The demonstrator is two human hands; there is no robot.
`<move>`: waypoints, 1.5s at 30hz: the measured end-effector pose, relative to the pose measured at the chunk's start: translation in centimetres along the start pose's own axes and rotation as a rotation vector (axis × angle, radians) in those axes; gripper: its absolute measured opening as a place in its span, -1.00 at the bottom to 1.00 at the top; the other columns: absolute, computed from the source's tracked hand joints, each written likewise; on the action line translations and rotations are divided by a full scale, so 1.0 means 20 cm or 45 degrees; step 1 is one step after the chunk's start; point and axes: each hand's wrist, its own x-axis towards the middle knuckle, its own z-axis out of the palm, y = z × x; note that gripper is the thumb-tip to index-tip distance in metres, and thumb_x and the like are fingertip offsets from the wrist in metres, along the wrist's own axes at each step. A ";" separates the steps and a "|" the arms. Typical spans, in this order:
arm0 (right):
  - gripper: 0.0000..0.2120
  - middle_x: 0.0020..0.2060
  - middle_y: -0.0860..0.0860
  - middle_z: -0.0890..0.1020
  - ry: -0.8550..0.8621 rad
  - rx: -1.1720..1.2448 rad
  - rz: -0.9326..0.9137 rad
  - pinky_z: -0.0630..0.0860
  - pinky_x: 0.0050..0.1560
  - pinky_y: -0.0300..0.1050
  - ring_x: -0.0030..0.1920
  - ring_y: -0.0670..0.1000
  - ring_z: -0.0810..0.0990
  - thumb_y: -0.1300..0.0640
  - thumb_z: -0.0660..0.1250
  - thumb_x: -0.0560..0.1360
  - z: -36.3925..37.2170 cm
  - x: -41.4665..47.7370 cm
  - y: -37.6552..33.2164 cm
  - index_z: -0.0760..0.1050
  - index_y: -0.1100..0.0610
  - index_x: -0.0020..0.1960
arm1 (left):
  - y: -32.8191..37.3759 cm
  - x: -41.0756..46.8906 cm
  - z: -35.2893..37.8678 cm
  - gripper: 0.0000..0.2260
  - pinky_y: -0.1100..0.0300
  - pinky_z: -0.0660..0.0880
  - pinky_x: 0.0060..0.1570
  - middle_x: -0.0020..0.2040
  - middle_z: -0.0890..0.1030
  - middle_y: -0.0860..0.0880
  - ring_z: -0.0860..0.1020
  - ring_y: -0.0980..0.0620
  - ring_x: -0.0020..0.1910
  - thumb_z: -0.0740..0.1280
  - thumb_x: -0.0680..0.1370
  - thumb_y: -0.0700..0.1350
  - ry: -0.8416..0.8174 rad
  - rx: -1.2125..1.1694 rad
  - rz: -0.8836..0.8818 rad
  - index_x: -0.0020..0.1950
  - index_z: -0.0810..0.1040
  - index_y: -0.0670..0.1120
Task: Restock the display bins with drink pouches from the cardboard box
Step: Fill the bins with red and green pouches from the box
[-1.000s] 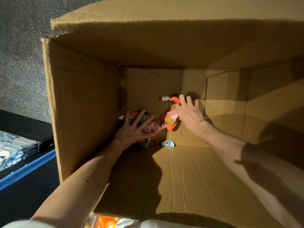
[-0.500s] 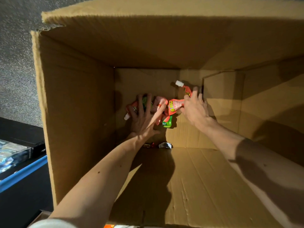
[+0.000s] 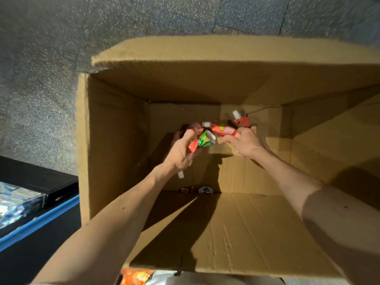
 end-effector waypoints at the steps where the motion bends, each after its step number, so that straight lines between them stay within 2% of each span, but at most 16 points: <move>1: -0.63 0.10 0.15 0.45 0.000 0.126 0.014 0.46 0.09 -0.03 0.02 0.14 0.51 -0.17 0.35 0.54 -0.03 -0.03 0.00 0.56 0.14 0.07 | 0.00 -0.01 -0.02 -0.66 0.43 0.47 -0.03 0.19 0.62 -0.03 0.60 0.29 -0.02 0.37 0.59 -0.19 -0.047 -0.227 -0.039 0.35 0.43 -0.07; 3: -0.65 0.04 0.18 0.61 -0.049 0.454 0.030 0.55 0.02 0.03 -0.07 0.08 0.58 -0.12 0.38 0.54 -0.08 -0.13 -0.02 0.61 0.18 0.04 | 0.07 -0.08 -0.10 -0.65 0.31 0.52 0.04 0.11 0.63 0.05 0.63 0.18 0.02 0.44 0.54 -0.20 -0.046 -0.534 -0.157 0.29 0.47 -0.01; 7: -0.81 0.00 0.04 0.69 -0.353 0.983 0.029 0.60 0.07 0.12 -0.01 0.04 0.65 -0.06 0.35 0.57 -0.22 -0.41 -0.11 0.56 0.04 0.07 | 0.28 -0.23 -0.21 -0.68 0.06 0.64 -0.06 0.11 0.65 -0.15 0.68 -0.07 -0.02 0.40 0.57 -0.19 -0.046 -0.957 -0.217 0.30 0.45 -0.05; 9: -0.79 0.06 0.01 0.70 -0.466 1.083 0.003 0.62 0.05 0.04 0.07 0.01 0.68 -0.09 0.35 0.56 -0.29 -0.55 -0.16 0.53 0.00 0.11 | 0.36 -0.31 -0.26 -0.67 -0.03 0.62 0.01 0.11 0.64 -0.17 0.67 -0.10 -0.01 0.39 0.58 -0.14 -0.092 -1.065 -0.204 0.31 0.42 -0.05; 13: -0.63 0.16 0.07 0.68 -0.566 1.250 -0.085 0.50 0.27 0.16 0.20 0.08 0.64 -0.12 0.30 0.58 -0.43 -0.82 -0.21 0.50 0.07 0.28 | 0.55 -0.51 -0.34 -0.57 -0.10 0.57 0.08 0.21 0.60 -0.23 0.63 -0.15 0.08 0.41 0.55 -0.07 -0.263 -1.234 -0.063 0.39 0.39 -0.07; 18: -0.68 0.14 0.08 0.69 -0.618 1.263 -0.293 0.58 0.07 0.08 0.08 0.05 0.68 -0.11 0.23 0.59 -0.64 -1.18 -0.30 0.57 0.05 0.19 | 0.77 -0.84 -0.49 -0.55 0.03 0.60 -0.08 0.20 0.59 -0.22 0.65 -0.13 0.03 0.33 0.59 -0.05 -0.316 -1.310 0.175 0.46 0.37 -0.11; 20: -0.64 0.23 0.15 0.63 -0.669 1.292 -0.397 0.54 0.21 0.18 0.15 0.13 0.63 -0.09 0.27 0.55 -0.71 -1.30 -0.33 0.54 0.06 0.26 | 0.87 -1.00 -0.55 -0.50 0.08 0.61 -0.14 0.12 0.64 -0.19 0.67 -0.10 -0.03 0.35 0.56 -0.02 -0.251 -1.310 0.245 0.46 0.38 -0.15; 24: -0.62 0.25 0.22 0.60 -0.760 1.262 -0.601 0.44 0.30 0.23 0.17 0.23 0.59 -0.01 0.24 0.60 -0.80 -1.54 -0.38 0.48 0.12 0.36 | 1.02 -1.34 -0.60 -0.73 0.17 0.60 -0.27 -0.10 0.69 -0.09 0.68 0.00 -0.21 0.25 0.59 -0.13 -0.032 -1.352 0.415 0.27 0.52 -0.14; 28: -0.71 0.04 0.25 0.64 -0.793 1.128 -0.769 0.49 0.09 0.11 0.04 0.22 0.56 0.08 0.23 0.55 -0.78 -1.79 -0.42 0.52 0.17 0.21 | 1.06 -1.68 -0.55 -0.73 0.20 0.58 -0.32 -0.19 0.69 -0.08 0.67 0.00 -0.28 0.34 0.51 -0.04 0.077 -1.420 0.470 0.15 0.55 -0.14; 32: -0.50 0.19 0.32 0.61 -0.803 0.981 -0.933 0.39 0.31 0.37 0.21 0.36 0.57 0.00 0.44 0.43 -0.68 -2.04 -0.52 0.48 0.23 0.28 | 1.03 -2.01 -0.53 -0.37 0.03 0.62 -0.07 -0.07 0.70 -0.14 0.69 -0.08 -0.14 0.62 0.30 0.05 0.202 -1.466 0.588 0.27 0.53 -0.18; 34: -0.56 0.11 0.21 0.68 -0.817 0.929 -1.018 0.51 0.22 0.34 0.15 0.26 0.64 -0.07 0.43 0.44 -0.60 -2.20 -0.57 0.52 0.12 0.23 | 0.98 -2.19 -0.53 -0.22 -0.09 0.57 0.13 0.15 0.64 -0.23 0.65 -0.17 0.04 0.63 0.30 0.06 0.294 -1.519 0.646 0.42 0.44 -0.19; 36: -0.55 0.07 0.15 0.71 -0.867 0.871 -1.097 0.57 0.15 0.30 0.09 0.19 0.68 -0.10 0.42 0.39 -0.51 -2.37 -0.64 0.52 0.05 0.23 | 0.93 -2.40 -0.54 -0.22 -0.08 0.57 0.14 0.24 0.59 -0.26 0.64 -0.18 0.10 0.58 0.38 0.00 0.370 -1.545 0.740 0.49 0.35 -0.21; 38: -0.50 0.05 0.12 0.72 -0.963 0.813 -1.171 0.61 0.09 0.24 0.06 0.17 0.70 -0.11 0.43 0.35 -0.40 -2.53 -0.71 0.52 0.04 0.25 | 0.87 -2.61 -0.54 -0.26 0.00 0.61 0.03 0.15 0.64 -0.23 0.67 -0.11 0.02 0.53 0.43 -0.06 0.443 -1.544 0.803 0.50 0.29 -0.26; 41: -0.37 0.05 0.11 0.72 -1.069 0.739 -1.275 0.64 0.03 0.21 0.06 0.16 0.70 -0.21 0.55 0.21 -0.19 -2.76 -0.78 0.58 0.04 0.20 | 0.77 -2.92 -0.52 -0.33 0.03 0.63 -0.04 0.11 0.67 -0.21 0.69 -0.09 -0.03 0.60 0.35 0.00 0.651 -1.525 0.749 0.37 0.47 -0.20; 43: -0.14 0.10 0.16 0.70 -1.126 0.703 -1.303 0.59 0.11 0.29 0.12 0.21 0.67 -0.28 0.67 0.02 -0.03 -2.89 -0.82 0.60 0.11 0.21 | 0.67 -3.11 -0.50 -0.40 0.05 0.64 -0.10 0.07 0.68 -0.21 0.70 -0.10 -0.07 0.63 0.28 0.00 0.806 -1.539 0.745 0.25 0.58 -0.17; 45: -0.12 0.13 0.21 0.67 -1.205 0.642 -1.299 0.49 0.21 0.39 0.20 0.29 0.61 -0.28 0.67 0.04 0.13 -3.02 -0.85 0.59 0.16 0.23 | 0.56 -3.28 -0.48 -0.52 0.07 0.64 -0.13 0.03 0.70 -0.21 0.71 -0.10 -0.09 0.59 0.33 -0.03 0.933 -1.580 0.704 0.17 0.63 -0.17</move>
